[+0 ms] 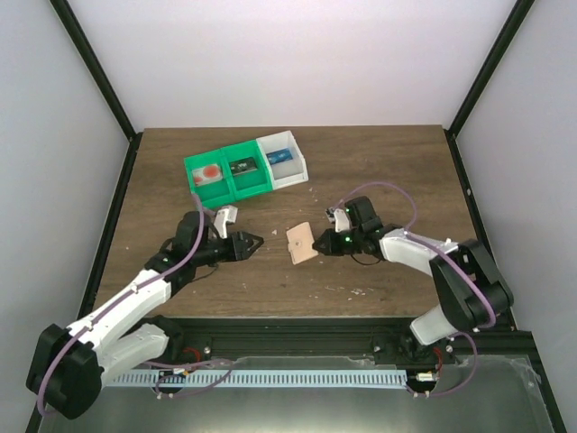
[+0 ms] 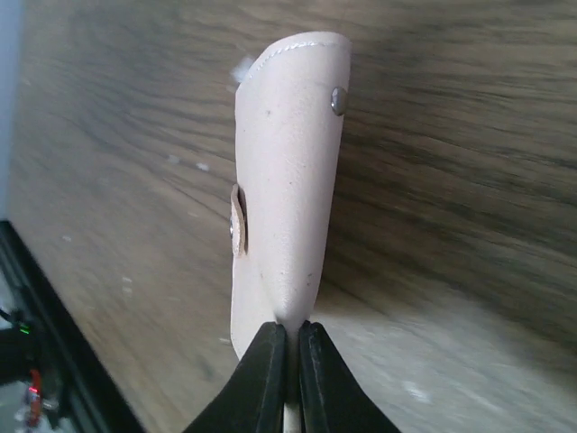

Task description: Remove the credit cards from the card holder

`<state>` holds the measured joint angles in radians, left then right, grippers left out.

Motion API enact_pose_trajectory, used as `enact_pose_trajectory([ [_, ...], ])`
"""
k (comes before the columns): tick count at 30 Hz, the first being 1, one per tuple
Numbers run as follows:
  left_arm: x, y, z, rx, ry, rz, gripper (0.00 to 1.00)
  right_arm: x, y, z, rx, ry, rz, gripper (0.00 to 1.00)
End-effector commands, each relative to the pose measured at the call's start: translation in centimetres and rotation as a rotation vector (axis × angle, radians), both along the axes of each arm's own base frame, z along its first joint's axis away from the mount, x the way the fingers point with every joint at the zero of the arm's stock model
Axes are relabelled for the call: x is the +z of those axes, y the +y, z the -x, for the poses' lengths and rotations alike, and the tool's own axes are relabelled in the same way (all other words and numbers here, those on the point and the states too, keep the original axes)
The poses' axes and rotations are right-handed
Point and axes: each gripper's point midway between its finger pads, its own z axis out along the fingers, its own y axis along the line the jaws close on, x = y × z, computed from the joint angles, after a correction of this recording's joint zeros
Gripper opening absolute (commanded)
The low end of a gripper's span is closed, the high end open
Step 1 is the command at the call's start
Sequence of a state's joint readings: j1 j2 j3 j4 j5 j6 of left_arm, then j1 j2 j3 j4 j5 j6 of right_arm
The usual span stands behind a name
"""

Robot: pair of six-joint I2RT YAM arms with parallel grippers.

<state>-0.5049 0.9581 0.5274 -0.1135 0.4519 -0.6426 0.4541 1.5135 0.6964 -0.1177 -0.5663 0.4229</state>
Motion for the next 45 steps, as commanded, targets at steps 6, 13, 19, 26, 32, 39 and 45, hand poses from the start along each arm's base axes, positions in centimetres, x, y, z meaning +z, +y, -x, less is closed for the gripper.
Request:
enact_pose_trajectory([
  [6, -1.4, -2.7, 0.4, -0.111, 0.073, 0.067, 0.42, 6.8, 7.8, 2.6, -0.049, -0.040, -0.164, 0.01],
  [13, -3.7, -3.3, 1.1, -0.182, 0.108, -0.006, 0.50, 8.3, 10.9, 3.4, -0.047, -0.132, -0.091, 0.00],
  [19, -6.0, -2.6, 1.3, -0.179, 0.124, -0.088, 0.52, 9.3, 11.4, 4.3, -0.049, -0.171, -0.107, 0.00],
  [26, -6.6, -2.6, 0.9, -0.158, 0.142, -0.091, 0.52, 9.2, 11.7, 5.8, 0.002, -0.159, -0.136, 0.01],
  [32, -6.8, -2.6, 0.7, -0.152, 0.147, -0.093, 0.47, 9.2, 11.4, 6.7, 0.047, -0.183, -0.150, 0.00],
  [39, -7.7, -2.2, 0.3, -0.137, 0.150, -0.138, 0.44, 9.4, 11.5, 7.6, 0.100, -0.204, -0.174, 0.01],
  [45, -8.6, -2.9, 1.0, -0.171, 0.198, -0.102, 0.42, 9.2, 11.9, 7.8, 0.123, -0.197, -0.171, 0.00],
])
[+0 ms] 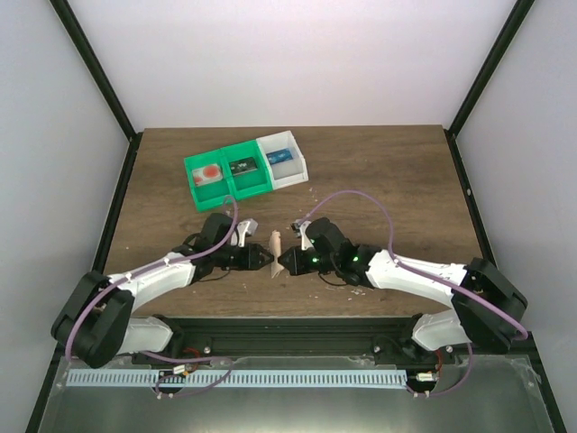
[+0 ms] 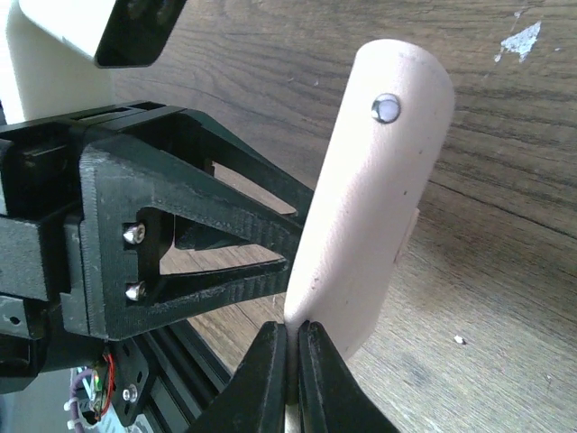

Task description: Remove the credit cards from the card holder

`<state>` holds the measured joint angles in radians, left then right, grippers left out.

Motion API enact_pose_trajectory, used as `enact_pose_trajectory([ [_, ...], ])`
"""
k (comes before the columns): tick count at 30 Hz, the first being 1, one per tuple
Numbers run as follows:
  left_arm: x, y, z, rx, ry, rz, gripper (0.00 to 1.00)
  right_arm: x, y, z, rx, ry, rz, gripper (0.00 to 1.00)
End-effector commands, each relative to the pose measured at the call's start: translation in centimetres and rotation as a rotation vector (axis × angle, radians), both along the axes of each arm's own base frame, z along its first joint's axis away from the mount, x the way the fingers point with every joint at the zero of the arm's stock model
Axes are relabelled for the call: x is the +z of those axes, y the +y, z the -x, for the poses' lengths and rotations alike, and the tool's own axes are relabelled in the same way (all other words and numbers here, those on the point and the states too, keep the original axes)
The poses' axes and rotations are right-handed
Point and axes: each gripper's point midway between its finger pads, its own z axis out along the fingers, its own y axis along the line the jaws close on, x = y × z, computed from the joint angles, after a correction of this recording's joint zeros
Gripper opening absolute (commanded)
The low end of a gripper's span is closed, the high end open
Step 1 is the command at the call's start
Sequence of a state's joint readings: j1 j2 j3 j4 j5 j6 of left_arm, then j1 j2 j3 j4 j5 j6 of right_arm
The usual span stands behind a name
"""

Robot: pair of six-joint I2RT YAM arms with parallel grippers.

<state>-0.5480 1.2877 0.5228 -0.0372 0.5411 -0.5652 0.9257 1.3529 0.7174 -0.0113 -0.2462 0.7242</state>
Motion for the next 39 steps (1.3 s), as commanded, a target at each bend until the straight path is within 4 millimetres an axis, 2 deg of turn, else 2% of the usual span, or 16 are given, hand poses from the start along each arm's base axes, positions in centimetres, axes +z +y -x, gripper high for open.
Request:
enact_pose_trajectory([
  [1, -0.7, -0.4, 0.0, -0.016, 0.012, 0.002, 0.41, 2.6, 1.8, 0.7, 0.079, -0.055, -0.082, 0.00],
  [11, -2.0, -0.2, -0.3, -0.011, 0.033, -0.036, 0.34, 1.1, 2.0, 0.8, 0.115, -0.041, -0.030, 0.00],
  [21, -3.0, 0.0, 0.0, -0.013, 0.055, -0.060, 0.13, -0.3, 1.4, 0.8, 0.099, -0.027, 0.012, 0.01],
  [23, -2.9, 0.0, -0.1, -0.014, 0.052, -0.058, 0.01, -0.7, 1.3, 0.8, 0.095, -0.022, 0.025, 0.00],
  [26, -2.8, 0.0, 0.0, -0.014, 0.050, -0.057, 0.00, -1.6, 0.6, 0.1, 0.068, -0.056, 0.074, 0.00],
  [29, -2.2, 0.1, 0.0, -0.010, 0.036, -0.052, 0.00, -3.5, -1.0, -1.1, 0.004, -0.048, 0.160, 0.00],
  [31, -1.7, 0.2, 0.0, -0.009, 0.023, -0.052, 0.00, -4.4, -1.5, -1.1, -0.003, -0.025, 0.171, 0.01],
  [34, -1.3, 0.5, 0.1, -0.007, 0.009, -0.057, 0.00, -5.7, -2.5, -1.0, -0.030, -0.003, 0.211, 0.06],
  [37, -0.7, 0.4, 0.3, -0.005, 0.005, -0.039, 0.00, -6.2, -3.8, -1.6, -0.072, -0.023, 0.285, 0.21],
  [39, 0.4, -0.1, 0.6, -0.018, 0.002, 0.021, 0.00, -5.8, -4.4, -1.9, -0.076, -0.038, 0.330, 0.29],
])
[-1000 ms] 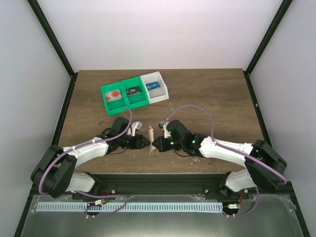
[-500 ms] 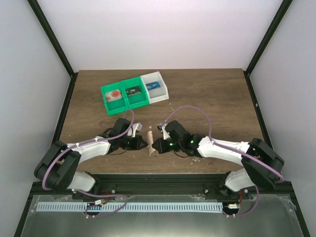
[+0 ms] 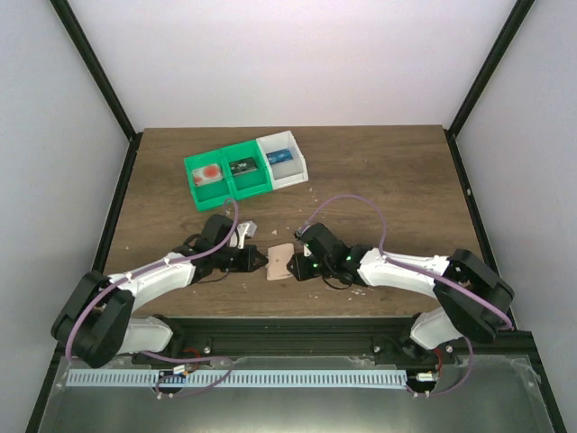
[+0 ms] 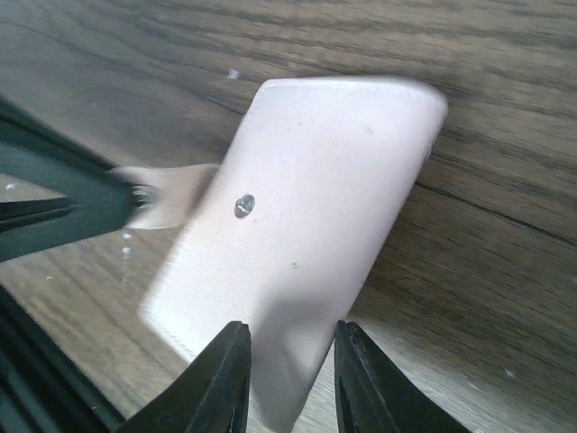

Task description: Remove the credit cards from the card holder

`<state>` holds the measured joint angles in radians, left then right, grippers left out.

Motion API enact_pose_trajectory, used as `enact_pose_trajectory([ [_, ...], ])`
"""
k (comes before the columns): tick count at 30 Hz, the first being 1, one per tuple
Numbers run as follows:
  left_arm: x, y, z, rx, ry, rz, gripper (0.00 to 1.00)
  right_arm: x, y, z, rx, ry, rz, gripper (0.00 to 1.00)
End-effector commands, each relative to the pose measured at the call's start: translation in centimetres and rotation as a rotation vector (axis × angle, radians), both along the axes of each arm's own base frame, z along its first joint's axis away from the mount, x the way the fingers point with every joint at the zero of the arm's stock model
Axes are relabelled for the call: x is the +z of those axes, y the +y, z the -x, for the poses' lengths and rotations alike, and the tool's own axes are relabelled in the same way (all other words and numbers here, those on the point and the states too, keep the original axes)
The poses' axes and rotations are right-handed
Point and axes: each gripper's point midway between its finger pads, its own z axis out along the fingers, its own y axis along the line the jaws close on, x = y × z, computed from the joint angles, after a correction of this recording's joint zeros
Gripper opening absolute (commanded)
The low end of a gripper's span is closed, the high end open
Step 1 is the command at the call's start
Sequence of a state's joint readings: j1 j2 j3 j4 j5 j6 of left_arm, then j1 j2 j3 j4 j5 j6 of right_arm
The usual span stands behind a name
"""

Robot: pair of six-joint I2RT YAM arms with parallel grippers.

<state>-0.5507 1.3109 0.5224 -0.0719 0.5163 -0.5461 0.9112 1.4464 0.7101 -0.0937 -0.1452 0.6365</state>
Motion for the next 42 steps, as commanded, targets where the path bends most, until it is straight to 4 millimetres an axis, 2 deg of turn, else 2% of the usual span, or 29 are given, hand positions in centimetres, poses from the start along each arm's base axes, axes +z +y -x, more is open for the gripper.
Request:
enact_pose_trajectory([
  [1, 2.5, -1.0, 0.6, -0.032, -0.026, 0.113, 0.00, 0.0, -2.0, -1.1, -0.039, -0.050, 0.126, 0.31],
  [5, 5.0, -2.1, 1.1, -0.063, -0.034, 0.231, 0.00, 2.1, -1.6, -1.3, -0.002, -0.102, 0.102, 0.43],
  [7, 5.4, -2.1, 0.9, -0.056, -0.044, 0.233, 0.00, 2.6, -1.1, -1.3, 0.033, -0.126, 0.090, 0.48],
  [10, 5.6, -2.0, 0.8, -0.041, -0.048, 0.234, 0.00, 2.4, -1.4, -1.6, 0.031, -0.133, 0.124, 0.53],
  [13, 5.8, -2.2, 0.9, -0.044, -0.035, 0.256, 0.00, 2.4, -0.3, -1.2, 0.042, -0.085, 0.083, 0.54],
  [18, 6.1, -2.1, 1.0, -0.033, -0.032, 0.270, 0.00, 1.0, 0.1, -0.4, 0.029, -0.012, 0.044, 0.56],
  [22, 6.0, -2.1, 1.1, -0.035, -0.029, 0.266, 0.00, 0.6, 0.8, 0.1, 0.053, 0.011, -0.001, 0.59],
  [24, 5.9, -2.1, 1.1, -0.038, -0.029, 0.262, 0.00, 0.1, 0.6, -0.2, 0.042, 0.008, 0.022, 0.60],
  [27, 5.6, -2.0, 0.9, -0.033, -0.032, 0.244, 0.00, -0.5, -0.8, -0.7, -0.013, -0.011, 0.091, 0.59],
  [32, 4.7, -1.7, 0.5, -0.020, -0.036, 0.198, 0.00, 0.3, -1.9, -0.7, -0.032, -0.050, 0.097, 0.49],
  [36, 4.6, -1.7, 0.6, -0.029, -0.036, 0.198, 0.00, 0.5, -2.3, -0.6, -0.034, -0.065, 0.091, 0.50],
  [39, 4.7, -1.6, 0.6, -0.026, -0.038, 0.195, 0.00, -0.2, -2.8, -0.7, -0.042, -0.064, 0.121, 0.49],
  [40, 4.6, -1.6, 0.7, -0.026, -0.037, 0.193, 0.00, -0.5, -3.0, -0.8, -0.050, -0.063, 0.140, 0.47],
  [42, 4.4, -1.5, 0.6, -0.020, -0.042, 0.181, 0.00, -1.0, -4.1, -1.0, -0.084, -0.069, 0.185, 0.33],
])
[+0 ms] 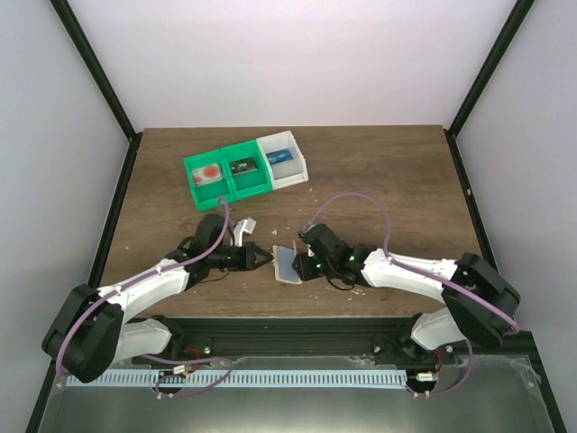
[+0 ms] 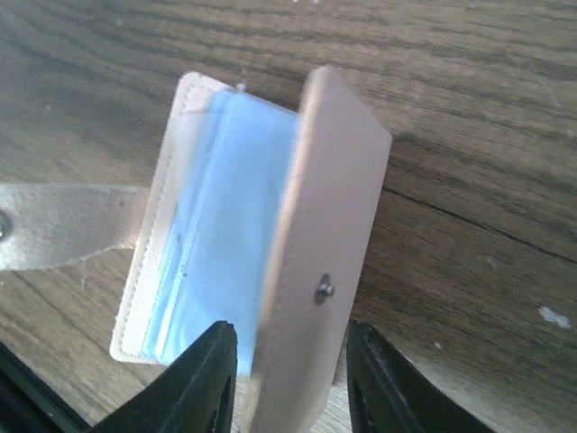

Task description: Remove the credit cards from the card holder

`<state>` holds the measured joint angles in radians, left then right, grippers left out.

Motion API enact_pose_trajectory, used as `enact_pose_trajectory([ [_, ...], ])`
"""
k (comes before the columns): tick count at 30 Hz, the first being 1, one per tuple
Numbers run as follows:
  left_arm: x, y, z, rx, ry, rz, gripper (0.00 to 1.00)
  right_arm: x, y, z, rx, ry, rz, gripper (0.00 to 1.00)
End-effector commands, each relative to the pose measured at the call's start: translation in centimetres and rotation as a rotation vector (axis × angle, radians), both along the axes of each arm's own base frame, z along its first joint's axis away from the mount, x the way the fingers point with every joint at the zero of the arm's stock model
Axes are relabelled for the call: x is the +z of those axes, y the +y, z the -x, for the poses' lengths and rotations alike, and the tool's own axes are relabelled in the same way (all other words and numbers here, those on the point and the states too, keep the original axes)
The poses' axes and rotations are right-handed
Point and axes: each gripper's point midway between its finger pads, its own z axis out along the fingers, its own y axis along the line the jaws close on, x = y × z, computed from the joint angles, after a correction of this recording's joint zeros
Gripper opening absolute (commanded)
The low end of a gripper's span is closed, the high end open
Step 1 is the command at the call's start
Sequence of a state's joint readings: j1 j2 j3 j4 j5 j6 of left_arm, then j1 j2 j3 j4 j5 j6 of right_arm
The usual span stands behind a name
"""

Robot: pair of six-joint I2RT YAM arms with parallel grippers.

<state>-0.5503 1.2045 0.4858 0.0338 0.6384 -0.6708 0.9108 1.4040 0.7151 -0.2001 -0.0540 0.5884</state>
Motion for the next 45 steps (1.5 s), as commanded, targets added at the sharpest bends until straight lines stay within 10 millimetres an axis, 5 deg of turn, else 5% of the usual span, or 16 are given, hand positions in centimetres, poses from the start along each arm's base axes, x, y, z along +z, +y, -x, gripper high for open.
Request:
enact_pose_trajectory([
  [1, -0.1, 0.3, -0.4, 0.007, -0.034, -0.029, 0.00, -1.0, -2.4, -0.8, -0.078, -0.032, 0.097, 0.23],
  [4, -1.4, 1.1, -0.8, 0.047, -0.022, -0.090, 0.00, -1.4, -3.4, -0.5, -0.101, -0.041, 0.104, 0.09],
  [7, -2.5, 2.0, -0.9, 0.083, -0.016, -0.147, 0.00, -2.3, -3.9, 0.1, -0.105, -0.021, 0.098, 0.08],
  [12, -3.3, 2.6, -0.7, 0.086, -0.013, -0.187, 0.00, -3.5, -5.2, 0.0, -0.153, 0.019, 0.182, 0.38],
  [21, -1.6, 1.0, 0.0, 0.040, 0.000, -0.060, 0.00, 6.2, -2.6, -0.8, -0.147, -0.048, -0.009, 0.38],
  [27, -0.9, 0.7, -0.1, 0.034, -0.002, -0.036, 0.00, 9.7, 1.8, 0.8, -0.002, -0.058, -0.216, 0.37],
  [34, 0.3, 0.3, -0.4, 0.024, -0.014, -0.015, 0.00, 6.0, 3.4, 0.6, 0.025, 0.000, -0.176, 0.38],
  [45, -1.1, 1.0, 0.0, 0.065, 0.029, -0.039, 0.00, 0.2, 3.3, -0.6, -0.008, 0.042, -0.025, 0.63],
])
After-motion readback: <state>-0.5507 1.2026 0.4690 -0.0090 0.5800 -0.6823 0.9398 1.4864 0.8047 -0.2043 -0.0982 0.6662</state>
